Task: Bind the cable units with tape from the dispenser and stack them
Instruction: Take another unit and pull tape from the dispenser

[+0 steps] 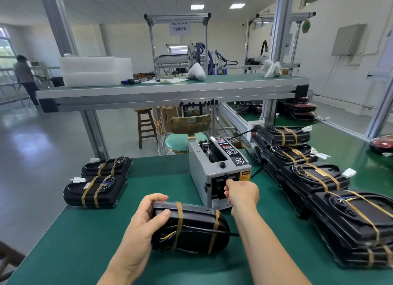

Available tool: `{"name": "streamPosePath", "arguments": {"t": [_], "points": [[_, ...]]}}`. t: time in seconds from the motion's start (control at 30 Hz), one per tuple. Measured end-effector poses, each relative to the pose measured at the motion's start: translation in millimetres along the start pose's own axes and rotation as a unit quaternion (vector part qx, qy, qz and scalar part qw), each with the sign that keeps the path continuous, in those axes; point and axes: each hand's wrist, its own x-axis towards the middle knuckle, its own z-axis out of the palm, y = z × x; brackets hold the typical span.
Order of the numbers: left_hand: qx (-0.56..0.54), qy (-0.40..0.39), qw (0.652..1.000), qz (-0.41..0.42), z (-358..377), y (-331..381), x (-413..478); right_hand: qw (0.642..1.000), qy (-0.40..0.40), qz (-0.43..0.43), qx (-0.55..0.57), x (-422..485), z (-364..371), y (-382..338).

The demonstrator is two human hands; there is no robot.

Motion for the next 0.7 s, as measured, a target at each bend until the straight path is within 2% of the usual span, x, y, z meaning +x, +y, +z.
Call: {"name": "streamPosePath", "arguments": {"t": [0.17,0.33,0.43,0.57,0.7], "points": [[-0.072,0.041,0.996,-0.011,11.9,-15.8,-3.2,0.996,-0.014,0.034,0.079,-3.7,-6.9,-2.9],[-0.071,0.045,0.996,-0.001,35.3,-24.8,-1.7,0.98,-0.072,-0.011,0.185,-44.0,-22.2,-11.7],[-0.067,0.046,0.997,0.007,49.3,-27.0,-2.0,0.973,-0.139,-0.029,0.184,-79.7,-23.4,-7.9],[-0.043,0.049,0.998,0.026,56.7,-29.6,-1.9,0.961,-0.202,0.012,0.189,-111.3,-17.5,9.1],[-0.107,0.034,0.994,-0.009,56.8,-24.1,-5.2,0.951,-0.231,0.047,0.198,-122.4,-14.3,21.4]]}}
